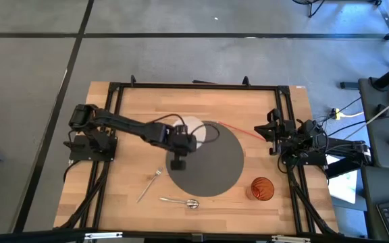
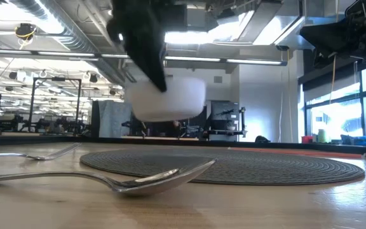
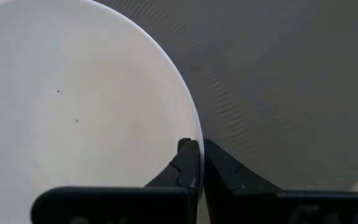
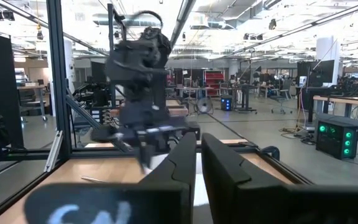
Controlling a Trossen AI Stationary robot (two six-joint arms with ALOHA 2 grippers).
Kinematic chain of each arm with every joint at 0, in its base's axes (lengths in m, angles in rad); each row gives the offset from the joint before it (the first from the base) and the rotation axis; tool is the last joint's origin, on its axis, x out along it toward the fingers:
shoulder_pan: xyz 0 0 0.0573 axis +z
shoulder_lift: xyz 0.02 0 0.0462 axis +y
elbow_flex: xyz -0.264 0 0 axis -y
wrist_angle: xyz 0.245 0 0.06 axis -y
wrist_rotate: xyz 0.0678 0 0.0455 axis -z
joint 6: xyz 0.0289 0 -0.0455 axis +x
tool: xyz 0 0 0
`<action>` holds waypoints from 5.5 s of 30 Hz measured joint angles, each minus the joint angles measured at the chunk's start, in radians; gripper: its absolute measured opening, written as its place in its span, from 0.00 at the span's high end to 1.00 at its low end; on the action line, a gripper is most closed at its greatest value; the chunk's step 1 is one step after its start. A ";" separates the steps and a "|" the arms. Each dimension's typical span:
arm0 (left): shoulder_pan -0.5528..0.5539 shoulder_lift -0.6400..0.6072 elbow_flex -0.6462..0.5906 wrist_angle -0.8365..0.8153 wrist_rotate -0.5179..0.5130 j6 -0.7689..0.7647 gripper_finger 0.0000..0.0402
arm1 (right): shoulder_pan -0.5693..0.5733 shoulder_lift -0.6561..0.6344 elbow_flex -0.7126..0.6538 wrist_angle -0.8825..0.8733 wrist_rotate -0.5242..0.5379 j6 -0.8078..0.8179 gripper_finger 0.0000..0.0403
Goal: Pick & Place Utensil
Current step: Put the white bowl on the center of the table mat, then put the silver spoon into the white bowl
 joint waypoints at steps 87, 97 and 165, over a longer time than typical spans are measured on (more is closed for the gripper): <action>-0.159 -0.891 -1.037 0.827 -0.496 -0.238 1.00 | 0.000 0.000 0.000 0.004 -0.078 -0.051 0.93; -0.166 -0.961 -1.078 0.875 -0.495 -0.161 1.00 | 0.000 0.000 0.000 0.004 -0.078 -0.050 0.93; -0.518 0.051 -0.225 0.392 -0.127 -0.737 0.88 | 0.000 0.000 0.000 -0.123 -0.178 0.029 0.99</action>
